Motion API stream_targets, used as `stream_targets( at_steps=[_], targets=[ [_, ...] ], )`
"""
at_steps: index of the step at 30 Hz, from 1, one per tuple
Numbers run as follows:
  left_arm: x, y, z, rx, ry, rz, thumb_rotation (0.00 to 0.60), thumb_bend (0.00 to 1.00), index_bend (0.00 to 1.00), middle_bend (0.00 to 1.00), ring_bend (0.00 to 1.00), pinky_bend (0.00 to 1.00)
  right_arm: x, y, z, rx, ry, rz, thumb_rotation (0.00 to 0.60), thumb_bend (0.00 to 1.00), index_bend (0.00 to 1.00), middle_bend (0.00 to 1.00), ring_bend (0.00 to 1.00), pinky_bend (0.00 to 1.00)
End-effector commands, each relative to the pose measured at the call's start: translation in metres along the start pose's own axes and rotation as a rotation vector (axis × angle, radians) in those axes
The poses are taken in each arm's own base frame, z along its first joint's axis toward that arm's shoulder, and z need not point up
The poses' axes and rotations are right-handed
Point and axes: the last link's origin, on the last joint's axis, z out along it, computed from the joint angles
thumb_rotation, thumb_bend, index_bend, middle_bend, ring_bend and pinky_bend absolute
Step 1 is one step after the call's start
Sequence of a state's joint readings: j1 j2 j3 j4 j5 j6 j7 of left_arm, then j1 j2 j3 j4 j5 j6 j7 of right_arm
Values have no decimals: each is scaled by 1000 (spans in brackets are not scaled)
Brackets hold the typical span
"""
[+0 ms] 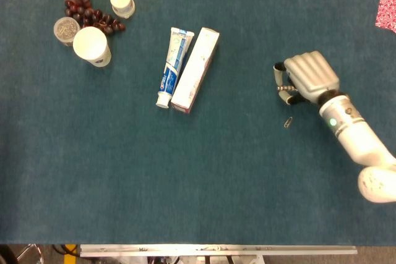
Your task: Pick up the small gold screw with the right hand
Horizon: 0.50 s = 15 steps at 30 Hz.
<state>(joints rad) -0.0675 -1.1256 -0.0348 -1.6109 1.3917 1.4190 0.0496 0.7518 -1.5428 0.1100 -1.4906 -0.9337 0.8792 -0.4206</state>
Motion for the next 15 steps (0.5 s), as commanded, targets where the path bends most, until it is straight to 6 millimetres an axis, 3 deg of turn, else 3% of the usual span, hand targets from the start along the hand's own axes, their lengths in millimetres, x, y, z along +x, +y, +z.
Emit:
stream_targets(
  at_steps=[1, 6, 15],
  targets=[
    [1, 1, -1, -3, 2, 1, 600, 264, 38, 123, 153, 91, 6, 1, -15, 30, 17, 38, 600, 347, 632, 1000, 1000, 1000],
    [3, 3, -2, -5, 4, 3, 600, 264, 38, 123, 153, 91, 10, -1, -35, 85, 34, 74, 600, 347, 639, 1000, 1000, 1000],
    [3, 7, -7, -8, 2, 3, 600, 264, 38, 123, 153, 91, -5, -10, -59, 165, 4, 87, 600, 347, 643, 1000, 1000, 1000]
  ],
)
